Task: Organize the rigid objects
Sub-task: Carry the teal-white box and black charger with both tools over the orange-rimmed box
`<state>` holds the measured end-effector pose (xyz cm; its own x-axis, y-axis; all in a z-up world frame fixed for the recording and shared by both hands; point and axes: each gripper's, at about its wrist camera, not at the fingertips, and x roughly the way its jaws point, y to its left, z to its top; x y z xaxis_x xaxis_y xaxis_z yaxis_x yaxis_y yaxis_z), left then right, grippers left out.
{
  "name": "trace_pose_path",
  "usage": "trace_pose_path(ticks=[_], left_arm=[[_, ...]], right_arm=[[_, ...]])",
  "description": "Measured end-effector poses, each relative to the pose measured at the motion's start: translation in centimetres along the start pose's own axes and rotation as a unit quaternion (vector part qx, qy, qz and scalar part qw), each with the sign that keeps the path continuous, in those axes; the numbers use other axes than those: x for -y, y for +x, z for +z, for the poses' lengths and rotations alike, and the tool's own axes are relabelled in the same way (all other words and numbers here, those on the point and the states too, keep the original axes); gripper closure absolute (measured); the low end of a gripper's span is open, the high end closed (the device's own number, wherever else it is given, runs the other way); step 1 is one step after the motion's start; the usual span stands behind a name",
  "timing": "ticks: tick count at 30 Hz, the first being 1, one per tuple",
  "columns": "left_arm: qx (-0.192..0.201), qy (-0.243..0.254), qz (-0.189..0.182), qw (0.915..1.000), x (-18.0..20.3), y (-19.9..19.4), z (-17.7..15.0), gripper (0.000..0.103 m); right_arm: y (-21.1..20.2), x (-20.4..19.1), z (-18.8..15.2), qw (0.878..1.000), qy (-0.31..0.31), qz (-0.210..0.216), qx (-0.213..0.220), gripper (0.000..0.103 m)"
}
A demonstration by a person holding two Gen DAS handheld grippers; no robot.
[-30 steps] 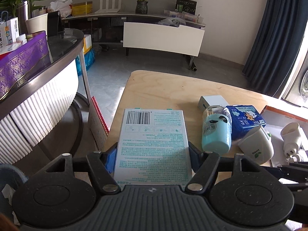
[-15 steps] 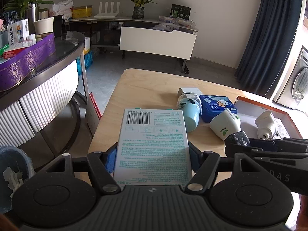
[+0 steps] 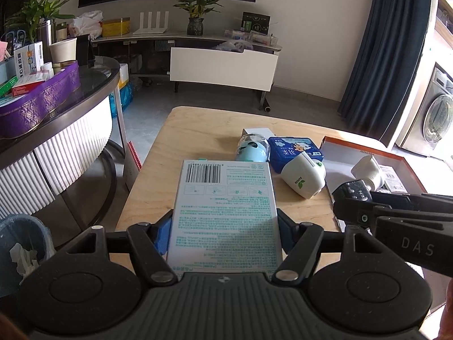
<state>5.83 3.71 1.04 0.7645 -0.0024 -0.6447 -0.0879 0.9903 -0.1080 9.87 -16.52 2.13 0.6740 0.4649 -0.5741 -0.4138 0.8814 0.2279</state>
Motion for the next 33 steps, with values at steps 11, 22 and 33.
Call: trace_pose_path(ticks=[11,22,33], left_arm=[[0.009,0.007,0.001,0.9999,1.1,-1.3,-0.2,0.032],[0.01,0.015,-0.008,0.9998,2.3,-2.2,-0.7,0.032],[0.01,0.02,-0.013,0.9997,3.2,-2.8,-1.1,0.032]], right_arm=[[-2.9,0.6,-0.3,1.0,0.008,-0.006,0.023,0.059],[-4.6,1.4,-1.0,0.999,0.016,-0.01,0.032,0.059],[-5.8,1.9,-1.5,0.999,0.024,-0.014,0.04,0.059]])
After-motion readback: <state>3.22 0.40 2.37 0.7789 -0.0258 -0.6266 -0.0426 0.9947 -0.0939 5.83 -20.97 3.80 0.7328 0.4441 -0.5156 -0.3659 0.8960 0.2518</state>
